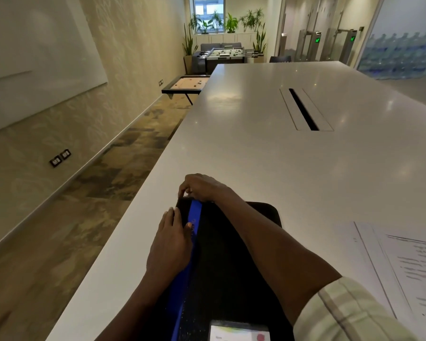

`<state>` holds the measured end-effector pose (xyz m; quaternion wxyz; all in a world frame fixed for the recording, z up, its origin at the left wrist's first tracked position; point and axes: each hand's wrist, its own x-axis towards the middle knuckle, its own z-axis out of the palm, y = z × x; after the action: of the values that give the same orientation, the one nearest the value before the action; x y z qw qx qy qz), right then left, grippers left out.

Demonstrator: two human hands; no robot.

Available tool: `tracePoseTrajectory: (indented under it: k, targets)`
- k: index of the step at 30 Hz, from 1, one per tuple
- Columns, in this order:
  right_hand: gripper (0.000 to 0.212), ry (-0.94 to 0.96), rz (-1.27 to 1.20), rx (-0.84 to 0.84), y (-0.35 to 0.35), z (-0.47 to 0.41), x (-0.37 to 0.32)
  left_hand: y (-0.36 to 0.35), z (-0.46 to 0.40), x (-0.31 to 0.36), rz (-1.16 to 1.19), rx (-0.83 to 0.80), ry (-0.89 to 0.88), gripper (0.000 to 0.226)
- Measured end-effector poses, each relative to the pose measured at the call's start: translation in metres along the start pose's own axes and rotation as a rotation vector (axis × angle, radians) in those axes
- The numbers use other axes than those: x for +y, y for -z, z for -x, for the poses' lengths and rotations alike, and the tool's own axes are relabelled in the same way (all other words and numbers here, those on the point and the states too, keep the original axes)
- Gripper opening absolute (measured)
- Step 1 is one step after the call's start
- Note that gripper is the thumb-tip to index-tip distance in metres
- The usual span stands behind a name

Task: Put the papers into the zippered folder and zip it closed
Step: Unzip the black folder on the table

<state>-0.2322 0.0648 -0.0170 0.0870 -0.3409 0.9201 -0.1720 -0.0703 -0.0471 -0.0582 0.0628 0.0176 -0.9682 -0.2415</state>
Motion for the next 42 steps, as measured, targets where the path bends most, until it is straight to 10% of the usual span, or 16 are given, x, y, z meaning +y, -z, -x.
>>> tracePoseTrajectory:
  k: [26, 33, 42]
  targets:
    - [0.018, -0.058, -0.023, 0.059, 0.016, 0.036, 0.021, 0.000, -0.007, -0.001, -0.181, -0.130, 0.012, 0.062]
    - [0.025, -0.059, -0.047, 0.079, 0.016, 0.033, 0.025, 0.011, -0.044, 0.004, -0.074, 0.028, -0.092, 0.049]
    - [0.016, -0.080, -0.072, 0.089, 0.010, 0.031, 0.030, 0.029, -0.104, 0.003, -0.033, -0.159, -0.209, 0.026]
